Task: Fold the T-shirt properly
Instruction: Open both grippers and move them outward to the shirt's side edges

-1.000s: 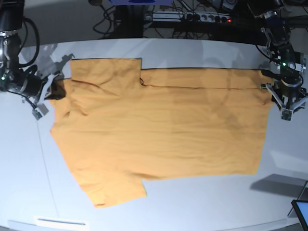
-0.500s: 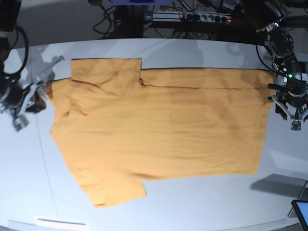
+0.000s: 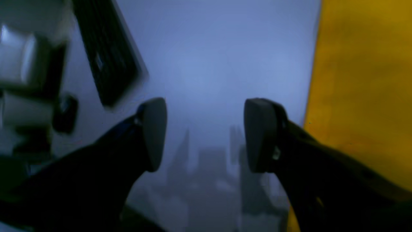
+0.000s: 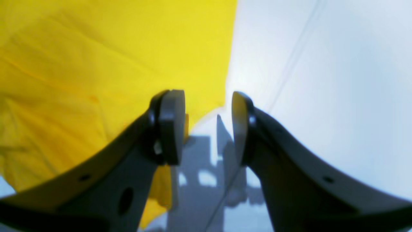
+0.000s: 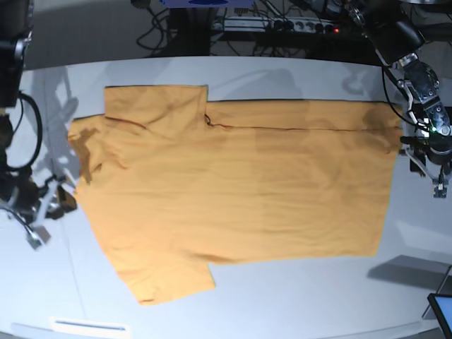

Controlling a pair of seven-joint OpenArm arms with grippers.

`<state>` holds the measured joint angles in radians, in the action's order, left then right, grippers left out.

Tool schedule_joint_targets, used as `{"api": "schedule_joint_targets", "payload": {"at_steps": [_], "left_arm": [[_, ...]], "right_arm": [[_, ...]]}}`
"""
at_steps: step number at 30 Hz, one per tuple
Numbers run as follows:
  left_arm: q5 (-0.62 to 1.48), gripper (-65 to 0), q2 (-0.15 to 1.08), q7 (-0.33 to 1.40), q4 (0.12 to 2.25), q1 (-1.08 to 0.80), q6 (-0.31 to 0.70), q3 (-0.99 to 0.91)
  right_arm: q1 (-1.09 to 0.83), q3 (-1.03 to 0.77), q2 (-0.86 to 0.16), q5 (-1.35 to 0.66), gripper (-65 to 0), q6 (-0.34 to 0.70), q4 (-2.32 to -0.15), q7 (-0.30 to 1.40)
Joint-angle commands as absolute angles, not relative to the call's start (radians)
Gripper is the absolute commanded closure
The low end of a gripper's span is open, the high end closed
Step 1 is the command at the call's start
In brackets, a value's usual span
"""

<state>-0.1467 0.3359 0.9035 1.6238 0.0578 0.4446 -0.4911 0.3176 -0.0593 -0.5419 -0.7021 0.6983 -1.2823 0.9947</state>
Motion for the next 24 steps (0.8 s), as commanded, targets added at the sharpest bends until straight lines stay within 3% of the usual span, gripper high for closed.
{"api": "schedule_joint_targets", "payload": {"at_steps": [1,8,20,24], "left_arm": [[-0.15,-38.0,0.349,0.897,1.659,0.071,0.437,-0.496],[-0.15,-38.0,0.334,0.912,1.747,0.051,0.437,-0.529],[-0.15,-38.0,0.36,0.909,1.742,0.077,0.437,-0.539],[-0.15,-38.0,0.361,0.908,1.738,0.077,0.437,-0.544]], "right_arm": [[0.377,-0.025,-0.576,-0.714,-24.5,0.698,-1.267,0.957],[0.545,0.179,-0.585,-0.714,-38.7,0.698,-1.015,0.839],[0.777,0.222,-0.466,-0.711,-39.6,0.698,-0.648,0.734],[0.829,0.222,-0.423,-0.601,-39.6,0.698,-0.561,0.684]]}}
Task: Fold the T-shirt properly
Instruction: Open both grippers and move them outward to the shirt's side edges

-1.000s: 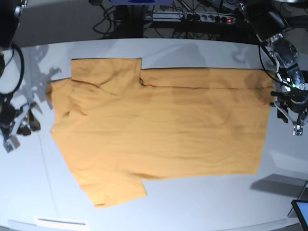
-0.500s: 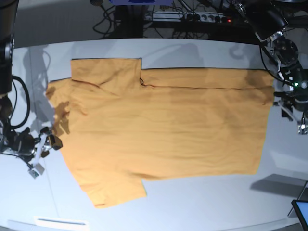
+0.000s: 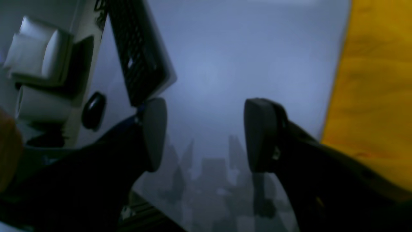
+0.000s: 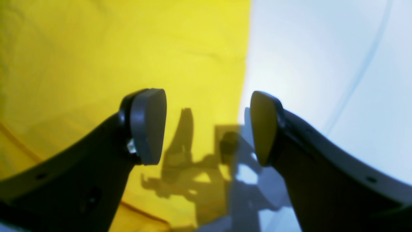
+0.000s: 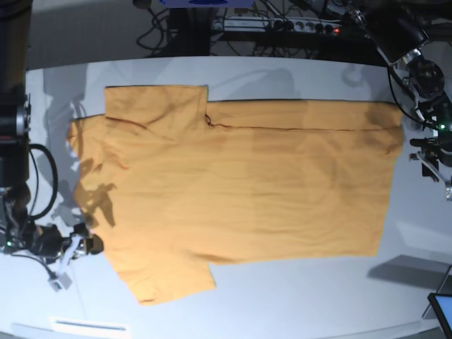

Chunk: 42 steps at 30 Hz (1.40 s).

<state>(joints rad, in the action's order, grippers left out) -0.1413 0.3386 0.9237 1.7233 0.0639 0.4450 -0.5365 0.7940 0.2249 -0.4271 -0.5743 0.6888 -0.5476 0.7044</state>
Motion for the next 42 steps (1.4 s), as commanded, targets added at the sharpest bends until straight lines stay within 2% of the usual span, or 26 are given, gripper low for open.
{"api": "schedule_joint_targets", "payload": {"at_steps": [1,9,23,32,38,42], "left_arm": [[-0.15,-38.0,0.361,0.908,1.739,0.074,0.437,-0.544],[-0.15,-38.0,0.36,0.908,1.742,0.07,0.437,-0.544],[-0.15,-38.0,0.357,0.908,1.738,0.068,0.437,-0.544],[-0.15,-38.0,0.357,0.908,1.738,0.068,0.437,-0.544],[-0.15,-38.0,0.355,0.908,1.741,0.068,0.437,-0.541],[-0.15,-38.0,0.355,0.908,1.741,0.064,0.437,-0.544]], "right_arm": [[0.843,0.222,-0.409,-0.558,-39.6,0.698,-0.535,0.665],[0.888,0.214,-0.306,-0.263,-39.9,0.698,-0.39,0.522],[0.886,0.22,-0.32,-0.249,-39.9,0.698,-0.384,0.407],[0.885,0.216,-0.377,-0.249,-39.9,0.698,-0.384,0.403],[0.862,0.213,-0.378,-0.249,-39.9,0.698,-0.381,0.383],[0.862,0.211,-0.374,-0.255,-39.9,0.698,-0.28,0.332]]}}
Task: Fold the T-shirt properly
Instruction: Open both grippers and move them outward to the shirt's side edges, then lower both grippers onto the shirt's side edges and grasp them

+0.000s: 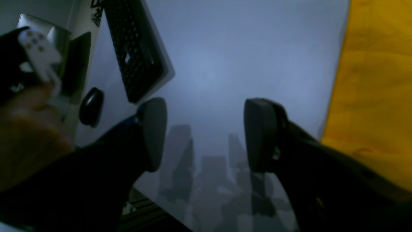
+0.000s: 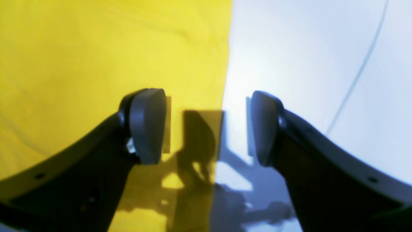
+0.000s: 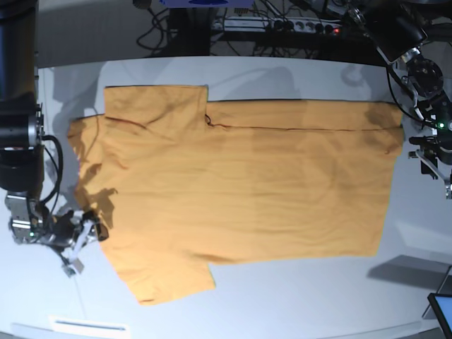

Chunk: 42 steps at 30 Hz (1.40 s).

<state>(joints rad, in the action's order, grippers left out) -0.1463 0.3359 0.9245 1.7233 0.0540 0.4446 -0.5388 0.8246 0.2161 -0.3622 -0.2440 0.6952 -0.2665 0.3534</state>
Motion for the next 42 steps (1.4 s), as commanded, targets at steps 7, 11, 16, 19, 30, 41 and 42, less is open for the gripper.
{"api": "schedule_joint_targets", "payload": {"at_steps": [7,11,16,19,30,41,42], "left_arm": [[-0.15,-38.0,0.36,0.906,1.744,0.024,0.437,-0.544],[-0.15,-38.0,0.36,0.906,1.745,0.024,0.437,-0.545],[-0.15,-38.0,0.361,0.906,1.745,0.024,0.437,-0.545],[-0.15,-38.0,0.363,0.906,1.744,0.024,0.437,-0.545],[-0.15,-38.0,0.363,0.906,1.735,0.035,0.437,-0.545],[-0.148,-38.0,0.394,0.905,1.422,0.236,0.437,-0.622],[-0.148,-38.0,0.403,0.905,1.395,0.262,0.437,-0.636]], "right_arm": [[0.869,0.211,-0.36,-0.255,-39.9,0.698,-0.232,0.295],[0.874,0.211,-0.338,-0.255,-39.9,0.698,-0.232,0.318],[0.871,0.209,-0.317,-0.255,-39.6,0.698,-0.232,0.332],[0.869,0.209,-0.314,-0.255,-39.3,0.698,-0.232,0.334],[0.869,0.209,-0.311,-0.255,0.0,0.698,-0.232,0.334],[0.854,0.211,-0.311,-0.255,-0.6,0.698,-0.236,0.334],[0.854,0.211,-0.311,-0.255,-0.6,0.698,-0.236,0.334]]}}
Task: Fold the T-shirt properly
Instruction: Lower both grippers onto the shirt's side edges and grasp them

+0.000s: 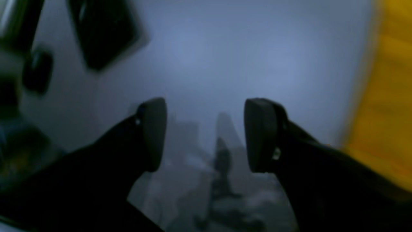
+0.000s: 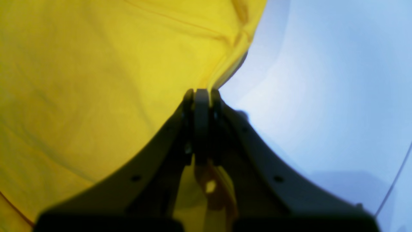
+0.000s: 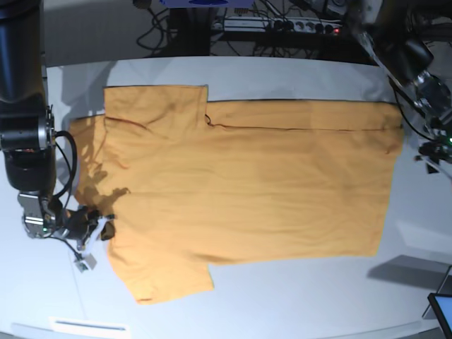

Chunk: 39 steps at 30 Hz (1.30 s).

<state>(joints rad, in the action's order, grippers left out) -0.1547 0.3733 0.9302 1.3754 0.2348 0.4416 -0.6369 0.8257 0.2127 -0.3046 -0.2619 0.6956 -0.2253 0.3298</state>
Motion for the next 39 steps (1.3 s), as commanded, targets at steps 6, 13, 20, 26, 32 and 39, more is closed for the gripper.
{"api": "schedule_joint_targets", "payload": {"at_steps": [6,13,20,26,32,39], "left_arm": [[-0.148,-38.0,0.455,0.878,1.265,0.394,0.506,-0.565],[-0.148,-38.0,0.455,0.828,0.992,0.565,0.553,-0.532],[-0.148,-38.0,0.484,0.685,0.685,0.734,0.553,-0.532],[-0.15,-38.0,0.516,0.561,0.458,0.892,0.552,-0.533],[-0.157,-38.0,0.541,0.452,0.294,0.958,0.552,-0.532],[-0.151,-38.0,0.504,0.403,0.277,0.911,0.506,-0.532]], "right_arm": [[0.84,0.211,-0.311,-0.255,-0.6,0.698,-0.236,0.334],[0.82,0.213,-0.311,-0.255,-0.4,0.698,-0.236,0.334],[0.817,0.217,-0.312,-0.254,-0.4,0.698,-0.236,0.334],[0.811,0.217,-0.314,-0.252,-0.4,0.698,-0.236,0.334],[0.799,0.217,-0.315,-0.252,-0.3,0.698,-0.236,0.334],[0.799,0.219,-0.317,-0.252,-0.3,0.698,-0.236,0.334]]}}
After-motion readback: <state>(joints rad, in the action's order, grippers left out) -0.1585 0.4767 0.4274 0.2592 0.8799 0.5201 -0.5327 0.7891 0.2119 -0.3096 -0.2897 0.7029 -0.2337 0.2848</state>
